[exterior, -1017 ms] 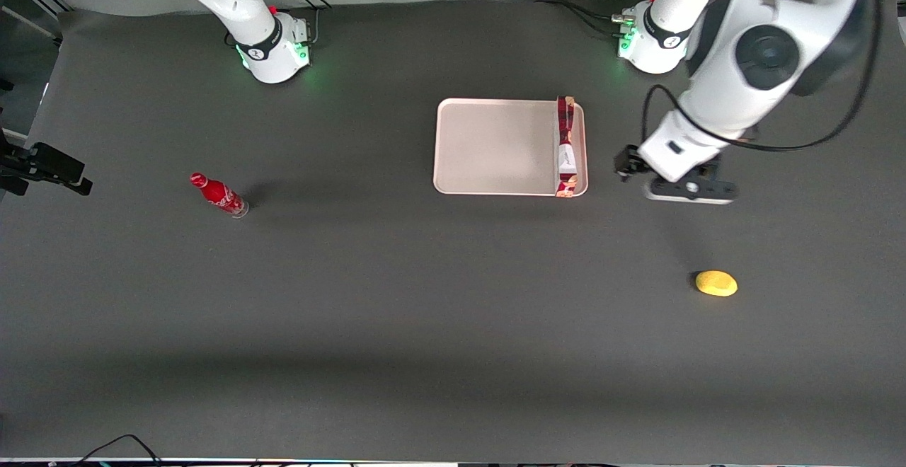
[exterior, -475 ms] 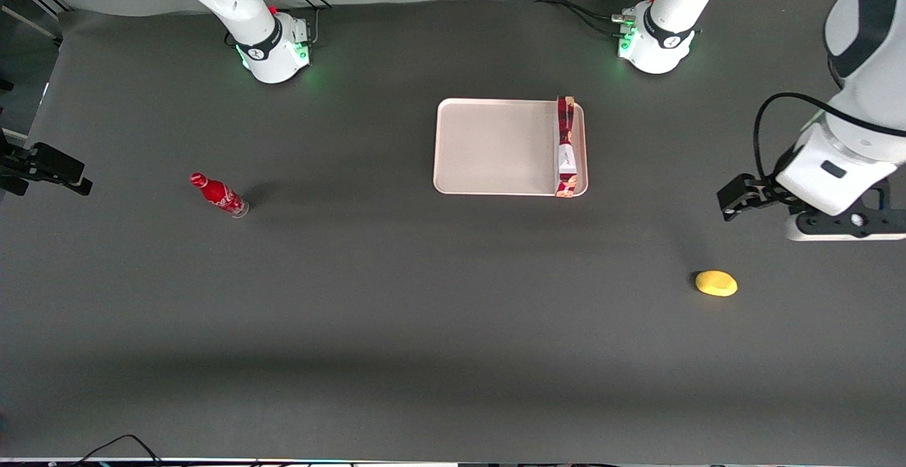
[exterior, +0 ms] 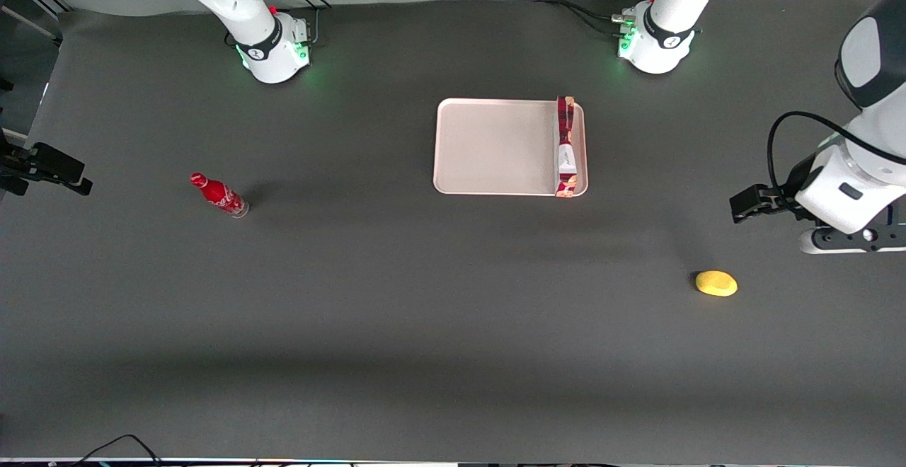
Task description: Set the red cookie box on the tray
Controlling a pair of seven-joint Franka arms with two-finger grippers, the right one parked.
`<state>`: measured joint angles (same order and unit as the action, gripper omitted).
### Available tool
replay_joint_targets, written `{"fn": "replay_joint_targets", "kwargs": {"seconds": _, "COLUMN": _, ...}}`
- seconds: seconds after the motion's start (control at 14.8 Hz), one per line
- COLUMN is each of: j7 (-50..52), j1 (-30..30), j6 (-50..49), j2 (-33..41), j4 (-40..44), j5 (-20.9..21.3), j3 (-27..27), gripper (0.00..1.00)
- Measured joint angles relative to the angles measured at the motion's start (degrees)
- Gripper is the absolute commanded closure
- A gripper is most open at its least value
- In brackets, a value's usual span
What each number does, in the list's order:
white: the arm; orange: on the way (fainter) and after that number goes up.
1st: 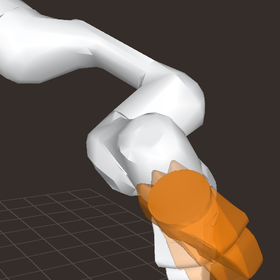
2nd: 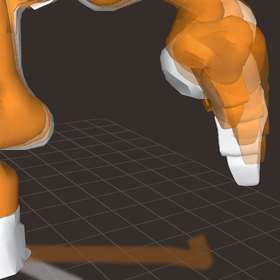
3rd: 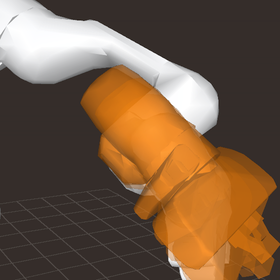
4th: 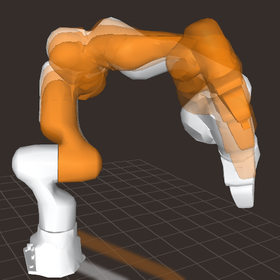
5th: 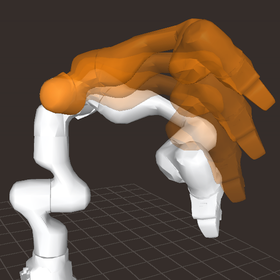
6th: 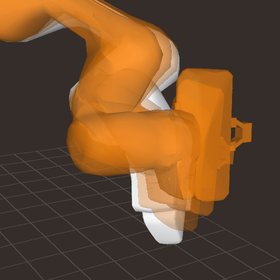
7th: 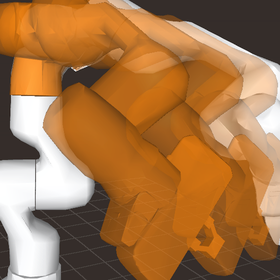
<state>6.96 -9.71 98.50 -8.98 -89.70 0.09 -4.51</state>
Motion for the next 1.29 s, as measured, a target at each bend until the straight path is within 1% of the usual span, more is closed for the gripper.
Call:
{"fn": "replay_joint_targets", "kwargs": {"seconds": 0.14, "j7": 0.00, "j1": -0.59, "j6": -0.46, "j2": 0.72, "j4": -0.47, "j5": -0.09, "j3": 0.47, "gripper": 0.00}}
{"fn": "replay_joint_targets", "kwargs": {"seconds": 0.27, "j7": 0.03, "j1": -0.19, "j6": -3.64, "j2": 2.09, "j4": -0.59, "j5": -0.07, "j3": 2.96, "gripper": 0.00}}
{"fn": "replay_joint_targets", "kwargs": {"seconds": 0.41, "j7": 0.03, "j1": 4.27, "j6": -5.45, "j2": 3.17, "j4": -0.65, "j5": -0.06, "j3": 8.32, "gripper": 0.00}}
{"fn": "replay_joint_targets", "kwargs": {"seconds": 0.54, "j7": 0.05, "j1": 6.84, "j6": -6.44, "j2": 3.85, "j4": -0.73, "j5": -0.06, "j3": 11.08, "gripper": 0.00}}
{"fn": "replay_joint_targets", "kwargs": {"seconds": 0.75, "j7": 0.07, "j1": 7.06, "j6": -7.37, "j2": 4.64, "j4": -1.15, "j5": -0.06, "j3": 11.46, "gripper": 0.00}}
{"fn": "replay_joint_targets", "kwargs": {"seconds": 1.08, "j7": 0.10, "j1": 7.14, "j6": -7.92, "j2": 8.03, "j4": -3.76, "j5": -0.06, "j3": 10.41, "gripper": 0.00}}
{"fn": "replay_joint_targets", "kwargs": {"seconds": 1.29, "j7": 0.05, "j1": 7.17, "j6": -8.03, "j2": 9.28, "j4": -3.91, "j5": -0.06, "j3": 9.95, "gripper": 0.00}}
